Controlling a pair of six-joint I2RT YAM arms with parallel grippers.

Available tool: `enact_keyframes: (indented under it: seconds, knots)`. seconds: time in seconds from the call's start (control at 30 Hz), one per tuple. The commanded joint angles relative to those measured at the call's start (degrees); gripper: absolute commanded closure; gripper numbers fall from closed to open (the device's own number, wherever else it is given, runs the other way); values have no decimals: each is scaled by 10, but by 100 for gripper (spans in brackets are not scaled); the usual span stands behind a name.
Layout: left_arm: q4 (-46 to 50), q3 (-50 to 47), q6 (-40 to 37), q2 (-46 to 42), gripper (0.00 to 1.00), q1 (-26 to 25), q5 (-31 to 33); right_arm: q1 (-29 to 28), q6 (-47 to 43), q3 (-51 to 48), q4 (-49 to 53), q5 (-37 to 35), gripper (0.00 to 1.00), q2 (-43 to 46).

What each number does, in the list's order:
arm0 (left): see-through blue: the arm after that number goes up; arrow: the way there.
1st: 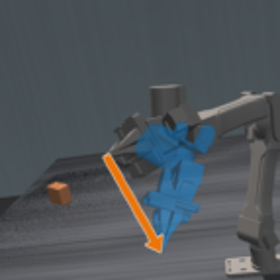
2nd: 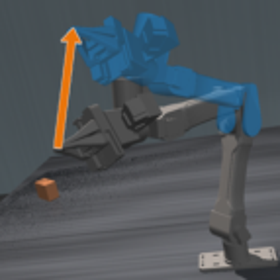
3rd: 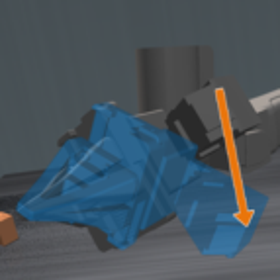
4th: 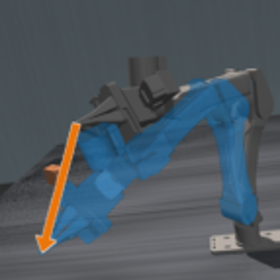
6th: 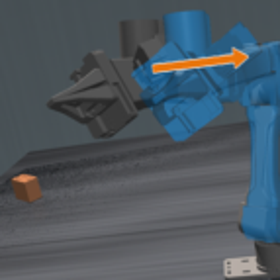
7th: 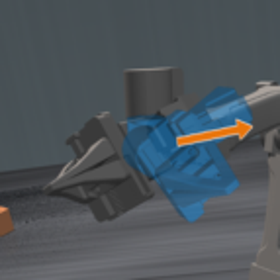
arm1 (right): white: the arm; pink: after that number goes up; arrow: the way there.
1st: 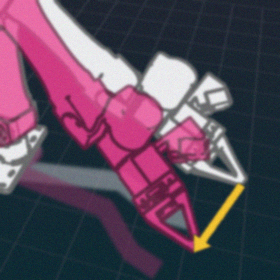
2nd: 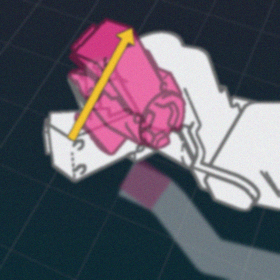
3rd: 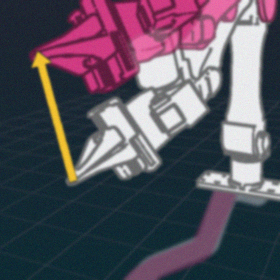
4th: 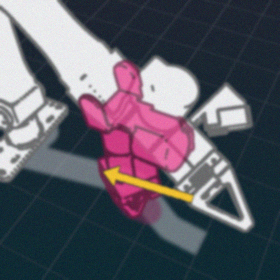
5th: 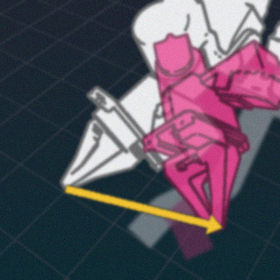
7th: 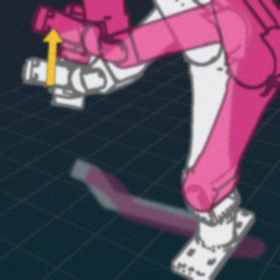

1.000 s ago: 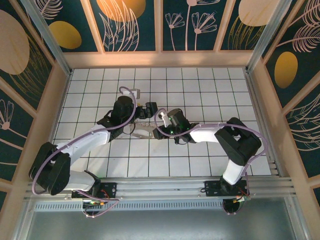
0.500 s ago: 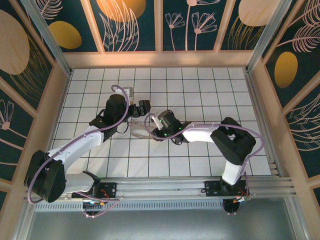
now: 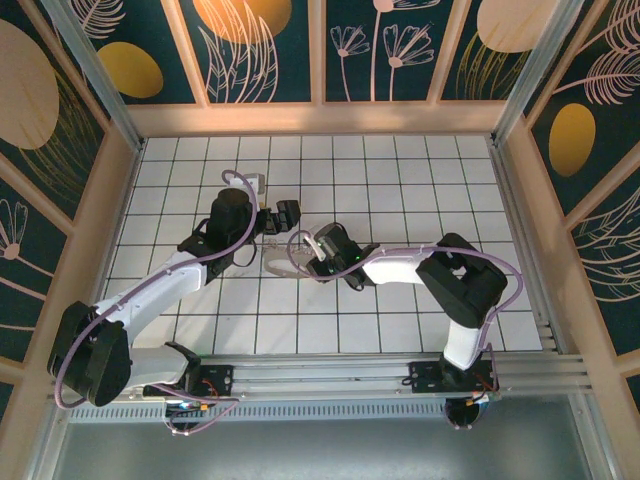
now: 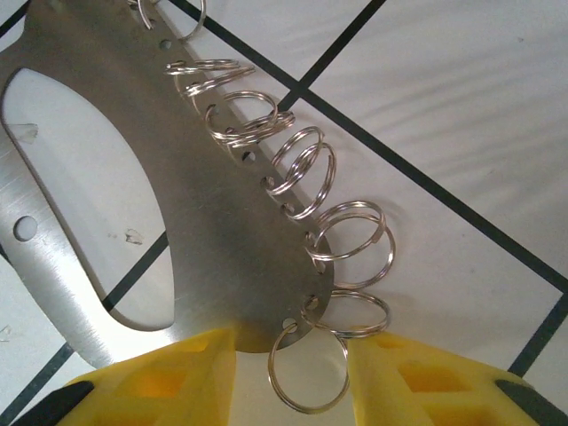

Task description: Put the keys on the keyring

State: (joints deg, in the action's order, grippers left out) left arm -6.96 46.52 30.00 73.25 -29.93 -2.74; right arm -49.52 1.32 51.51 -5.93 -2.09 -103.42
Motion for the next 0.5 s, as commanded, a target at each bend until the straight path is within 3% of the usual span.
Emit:
enact_keyframes:
  seconds: [0.0,0.2,0.37,0.47]
  knots:
    - [0,13,-5,-3,1,4,-6,-4,-14,20,2,-25,62,-16]
    - [-2,10,-3,-3,1,4,-9,-3,-17,29,3,-38,78,-28]
    - [-2,10,0,-4,1,4,-10,-2,-22,37,9,-42,100,-24]
    - [-3,9,0,-5,1,4,-11,1,-30,44,17,-27,100,-12]
